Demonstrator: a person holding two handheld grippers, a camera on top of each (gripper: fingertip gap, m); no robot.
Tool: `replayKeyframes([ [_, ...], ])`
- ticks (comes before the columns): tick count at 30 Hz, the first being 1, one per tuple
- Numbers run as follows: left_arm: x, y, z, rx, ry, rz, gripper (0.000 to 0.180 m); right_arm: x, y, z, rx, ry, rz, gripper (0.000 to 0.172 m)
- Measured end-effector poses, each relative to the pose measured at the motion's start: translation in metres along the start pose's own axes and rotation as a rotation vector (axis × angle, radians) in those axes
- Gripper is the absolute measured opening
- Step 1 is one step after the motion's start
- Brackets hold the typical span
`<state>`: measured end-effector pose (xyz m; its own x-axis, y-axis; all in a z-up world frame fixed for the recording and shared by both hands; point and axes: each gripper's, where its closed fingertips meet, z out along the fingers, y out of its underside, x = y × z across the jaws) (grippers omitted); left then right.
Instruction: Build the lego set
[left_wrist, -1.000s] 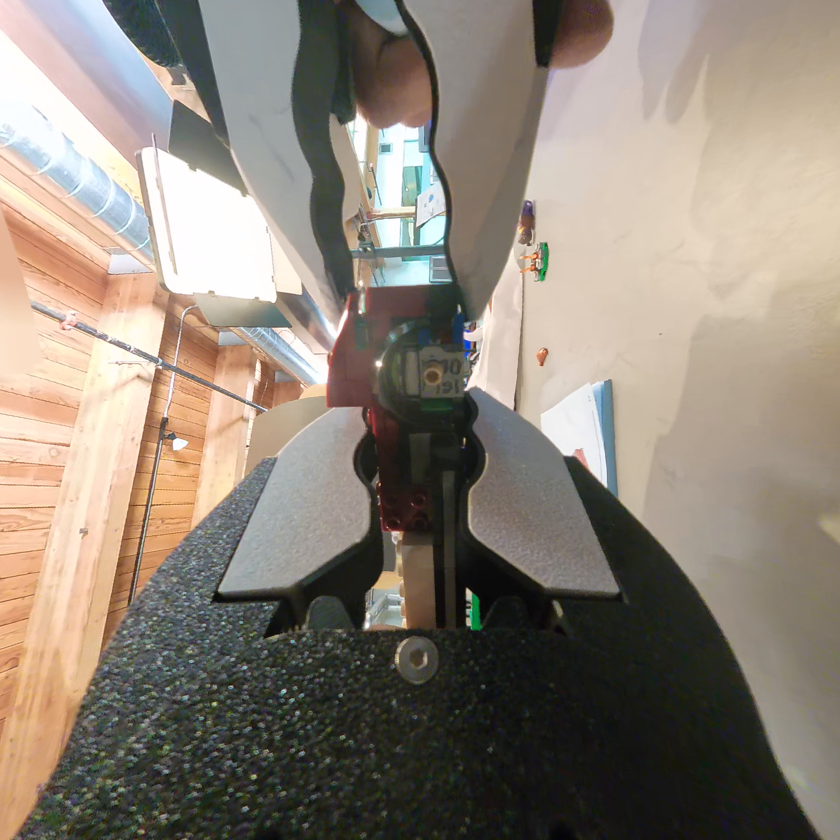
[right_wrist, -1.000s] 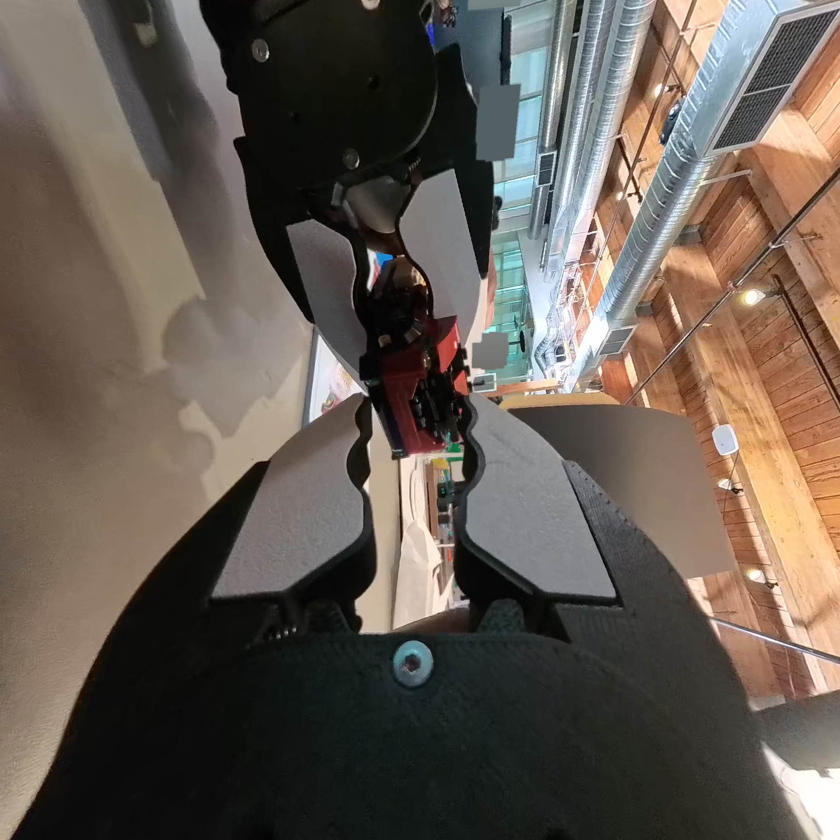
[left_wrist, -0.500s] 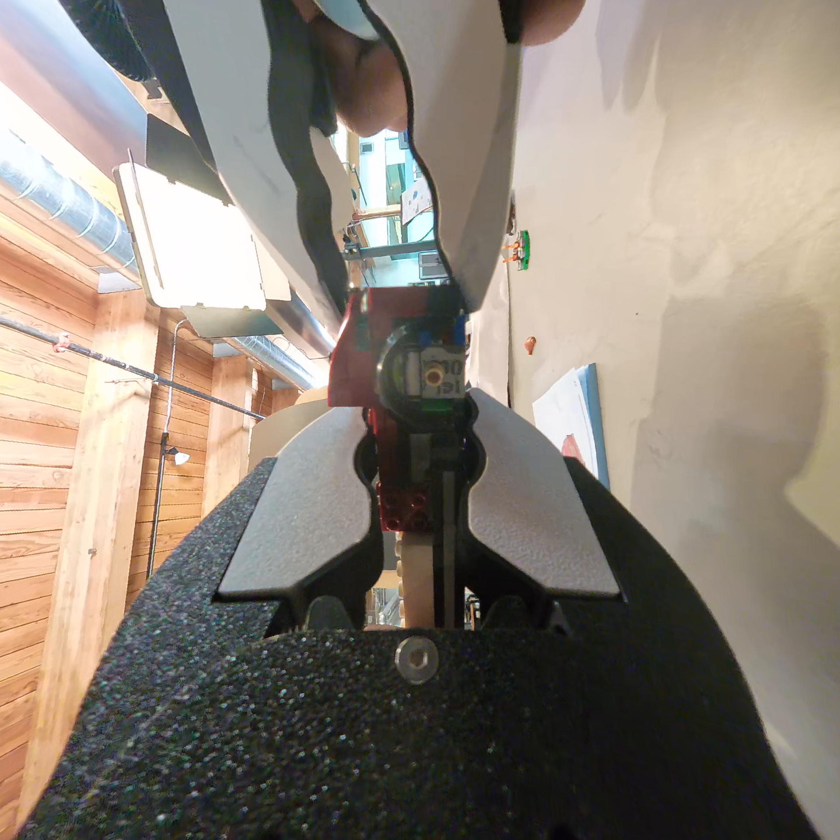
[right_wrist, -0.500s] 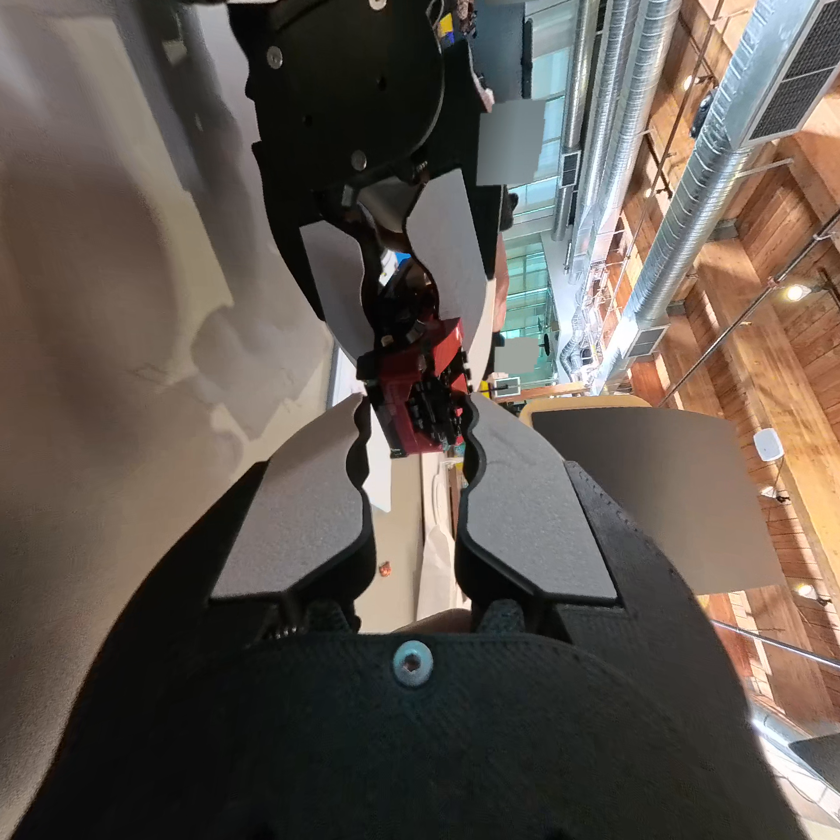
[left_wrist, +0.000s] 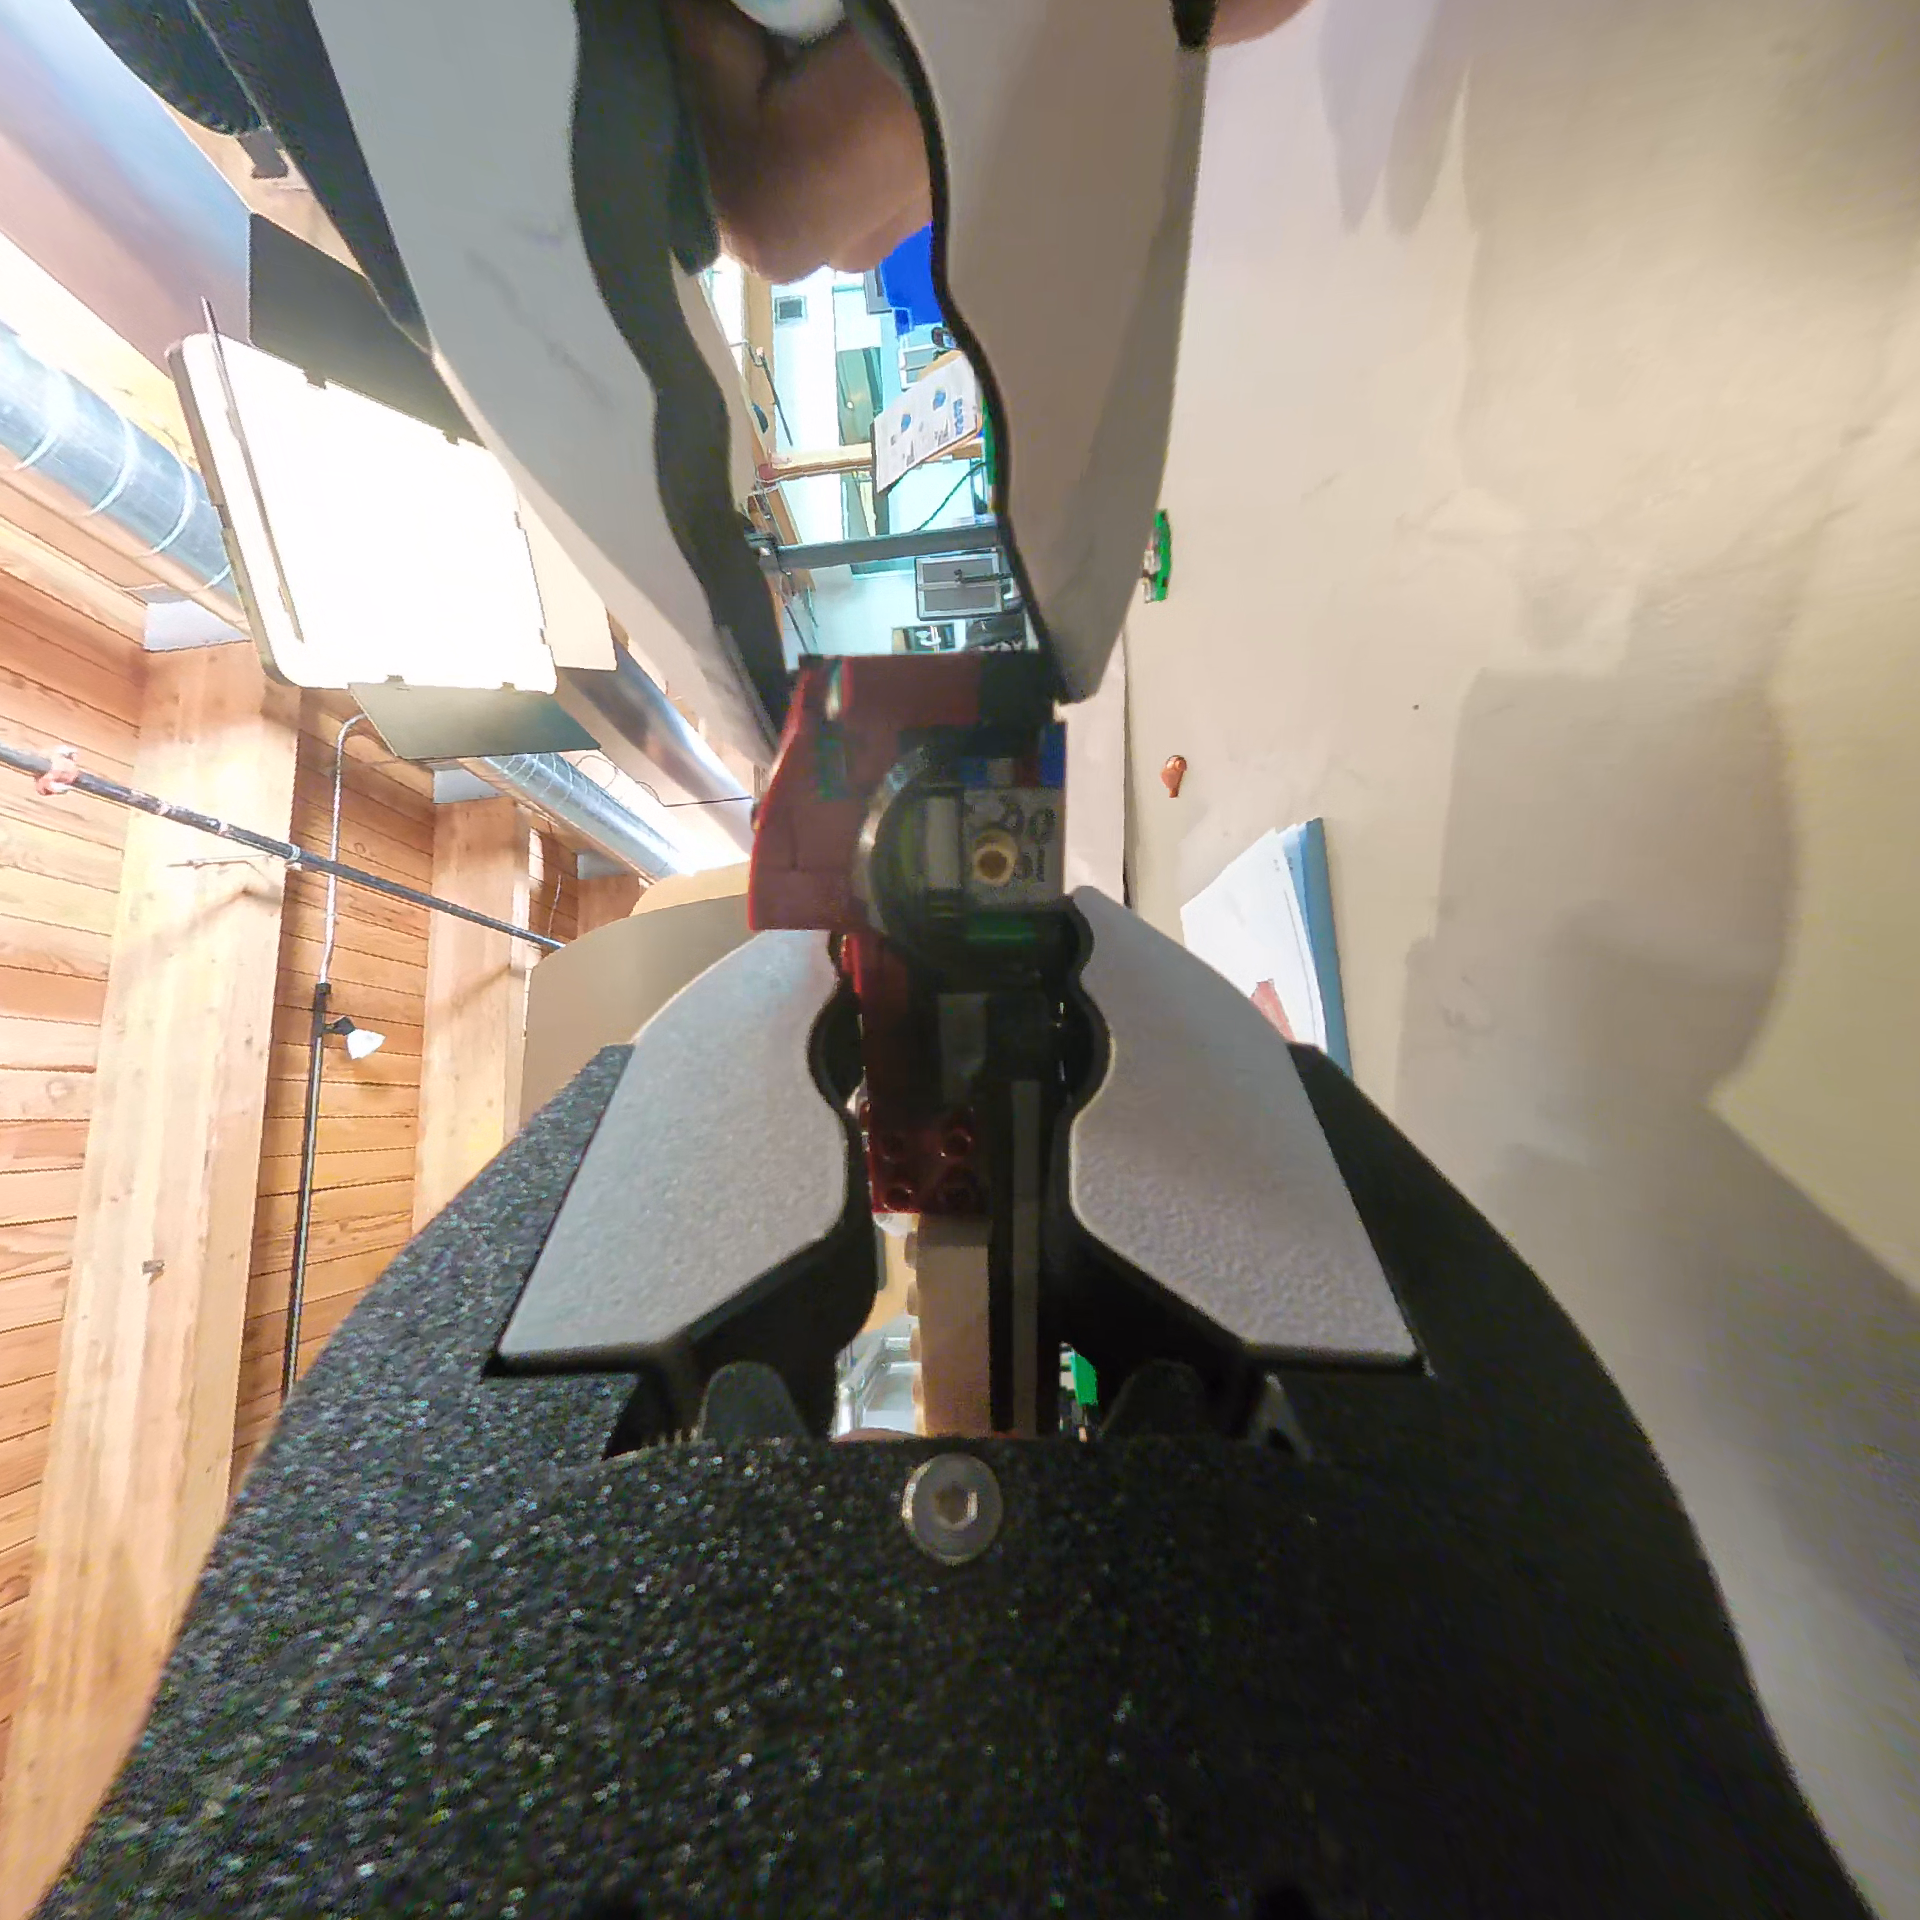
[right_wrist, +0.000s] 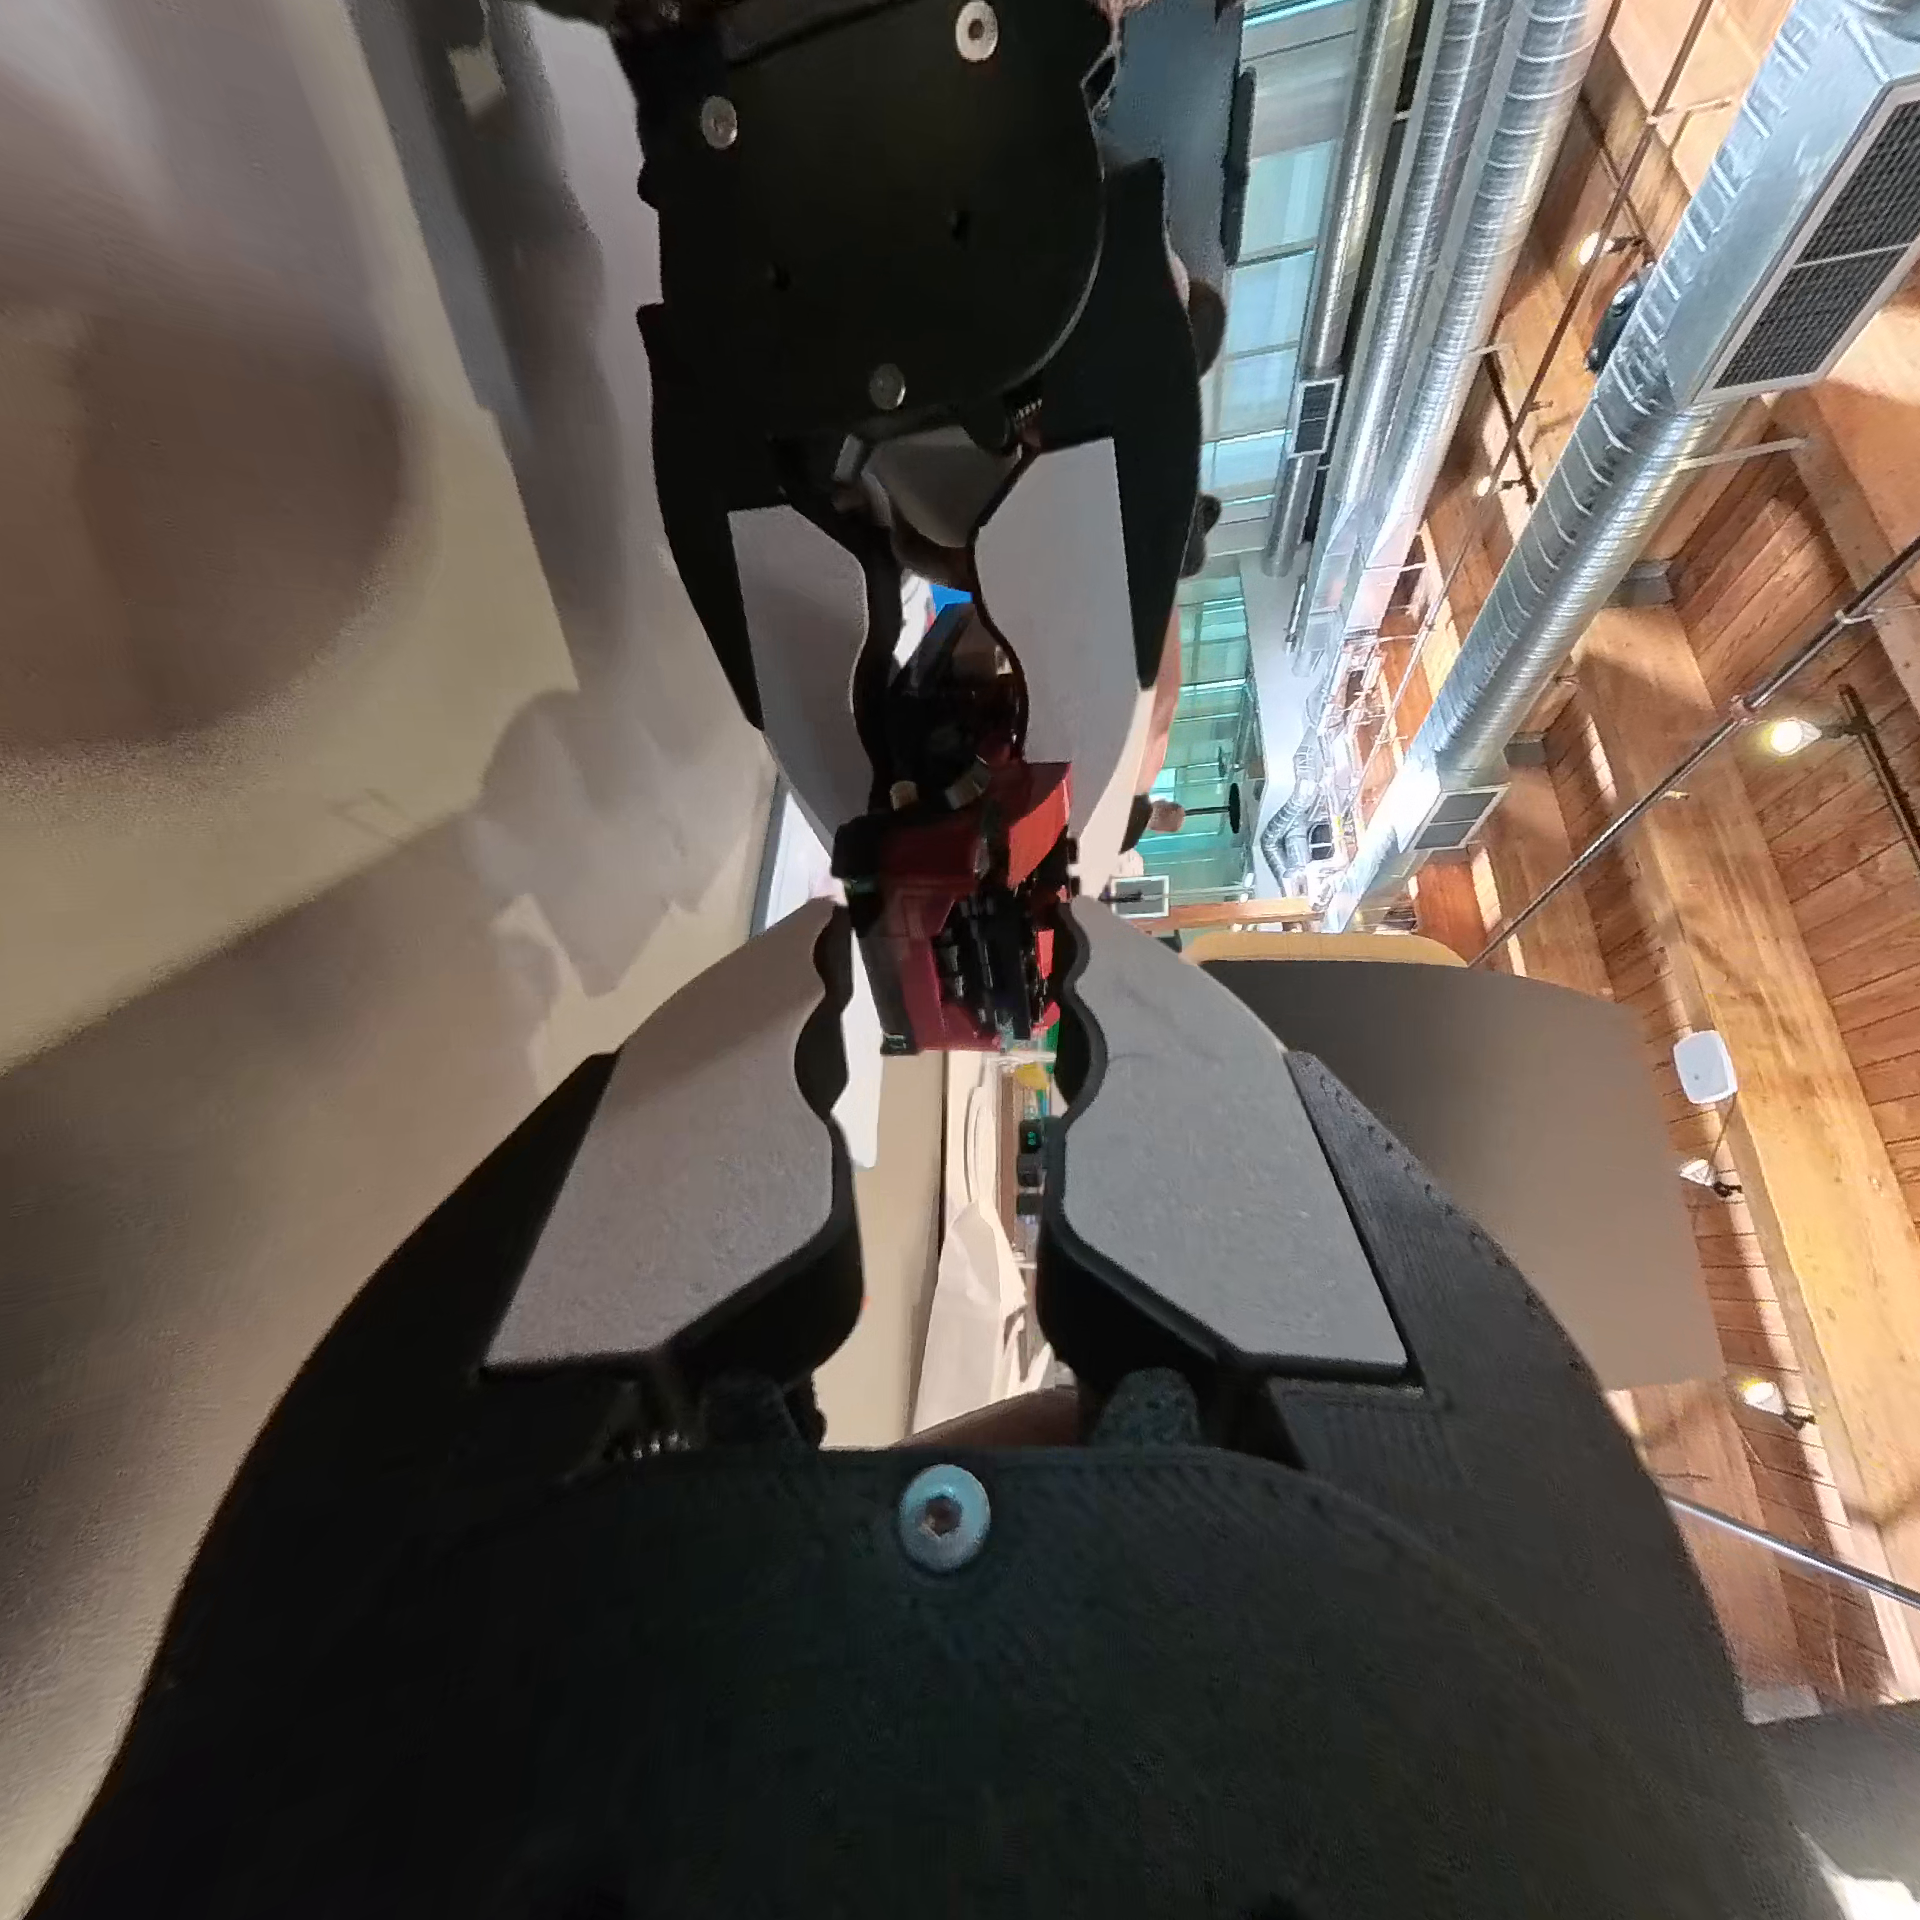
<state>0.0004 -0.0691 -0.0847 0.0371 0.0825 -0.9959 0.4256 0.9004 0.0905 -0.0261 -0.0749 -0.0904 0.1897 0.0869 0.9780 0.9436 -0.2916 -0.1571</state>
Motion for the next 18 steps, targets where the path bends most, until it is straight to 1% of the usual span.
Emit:
replayKeyframes([
  [4, 0.001, 0.002, 0.005, -0.015, 0.004, -0.029, 0.034, 0.003, 0.007, -0.002, -0.030, -0.009, 0.029, 0.038],
  [5, 0.001, 0.003, 0.006, -0.019, 0.005, -0.035, 0.034, 0.006, 0.009, -0.004, -0.042, -0.011, 0.042, 0.041],
  [7, 0.002, 0.006, 0.007, -0.031, 0.007, -0.042, 0.035, 0.014, 0.017, -0.009, -0.082, -0.009, 0.071, 0.045],
  [9, 0.007, 0.009, 0.009, -0.042, 0.021, -0.031, 0.035, 0.023, 0.025, -0.019, -0.120, -0.012, 0.129, 0.044],
  [13, 0.015, 0.012, 0.014, -0.047, 0.046, -0.034, 0.035, 0.020, 0.042, -0.054, -0.185, -0.074, 0.364, 0.041],
  [15, 0.018, 0.011, 0.016, -0.048, 0.054, -0.038, 0.035, 0.004, 0.053, -0.078, -0.244, -0.138, 0.510, 0.038],
  [18, 0.022, 0.007, 0.018, -0.042, 0.068, -0.032, 0.035, -0.033, 0.067, -0.120, -0.370, -0.254, 0.690, 0.035],
])
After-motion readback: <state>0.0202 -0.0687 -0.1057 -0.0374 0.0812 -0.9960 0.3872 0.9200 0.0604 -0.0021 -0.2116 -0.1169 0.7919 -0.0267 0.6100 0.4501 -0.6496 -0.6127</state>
